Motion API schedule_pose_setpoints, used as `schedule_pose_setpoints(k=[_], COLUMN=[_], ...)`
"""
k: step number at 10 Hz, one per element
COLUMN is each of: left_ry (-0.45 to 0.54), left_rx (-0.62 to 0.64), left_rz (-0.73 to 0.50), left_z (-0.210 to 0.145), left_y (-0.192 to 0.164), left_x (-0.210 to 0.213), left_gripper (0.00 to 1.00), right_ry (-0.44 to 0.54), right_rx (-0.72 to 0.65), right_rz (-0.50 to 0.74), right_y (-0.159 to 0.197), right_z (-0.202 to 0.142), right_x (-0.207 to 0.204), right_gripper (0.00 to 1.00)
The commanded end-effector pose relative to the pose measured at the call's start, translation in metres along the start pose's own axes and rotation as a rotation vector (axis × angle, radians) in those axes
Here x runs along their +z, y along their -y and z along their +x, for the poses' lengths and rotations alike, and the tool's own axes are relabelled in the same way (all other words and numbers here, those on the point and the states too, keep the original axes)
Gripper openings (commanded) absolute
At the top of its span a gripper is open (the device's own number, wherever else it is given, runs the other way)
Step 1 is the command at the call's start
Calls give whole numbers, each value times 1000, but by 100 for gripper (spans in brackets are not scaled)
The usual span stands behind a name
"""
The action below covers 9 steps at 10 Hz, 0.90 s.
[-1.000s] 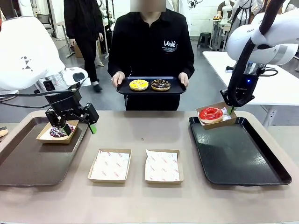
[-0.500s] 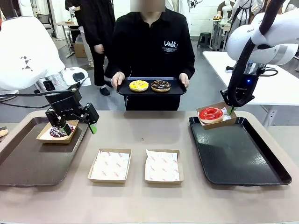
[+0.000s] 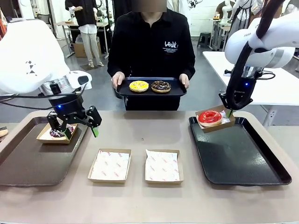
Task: Individually package the donuts and arrange them on the tray.
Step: Place the picked Paper togo box on the Handle tray while simultaneously picking up another Paper togo box from the table with the other hand.
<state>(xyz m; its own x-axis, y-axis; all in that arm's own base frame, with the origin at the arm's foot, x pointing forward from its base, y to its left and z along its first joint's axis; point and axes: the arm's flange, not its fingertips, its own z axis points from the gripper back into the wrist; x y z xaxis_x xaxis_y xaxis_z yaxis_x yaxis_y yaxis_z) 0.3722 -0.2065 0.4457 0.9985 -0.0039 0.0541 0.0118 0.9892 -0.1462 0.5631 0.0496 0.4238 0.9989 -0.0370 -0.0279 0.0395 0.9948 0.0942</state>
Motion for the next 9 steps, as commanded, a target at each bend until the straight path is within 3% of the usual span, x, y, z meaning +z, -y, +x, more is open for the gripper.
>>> schedule_pose_setpoints(k=[1,5,9], left_ry=[39,41,34], left_rx=[50,93,95], left_rz=[70,141,154], left_z=[-10,-8,-11], left_y=[17,27,25], left_x=[-11,-38,-66], left_gripper=[100,100,100], right_ry=[34,79,66], right_rx=[21,44,46], right_rz=[-27,-108,-106], right_y=[-4,-11,-16], right_z=[6,7,8], right_x=[-19,-40,-52], right_gripper=[1,1,1])
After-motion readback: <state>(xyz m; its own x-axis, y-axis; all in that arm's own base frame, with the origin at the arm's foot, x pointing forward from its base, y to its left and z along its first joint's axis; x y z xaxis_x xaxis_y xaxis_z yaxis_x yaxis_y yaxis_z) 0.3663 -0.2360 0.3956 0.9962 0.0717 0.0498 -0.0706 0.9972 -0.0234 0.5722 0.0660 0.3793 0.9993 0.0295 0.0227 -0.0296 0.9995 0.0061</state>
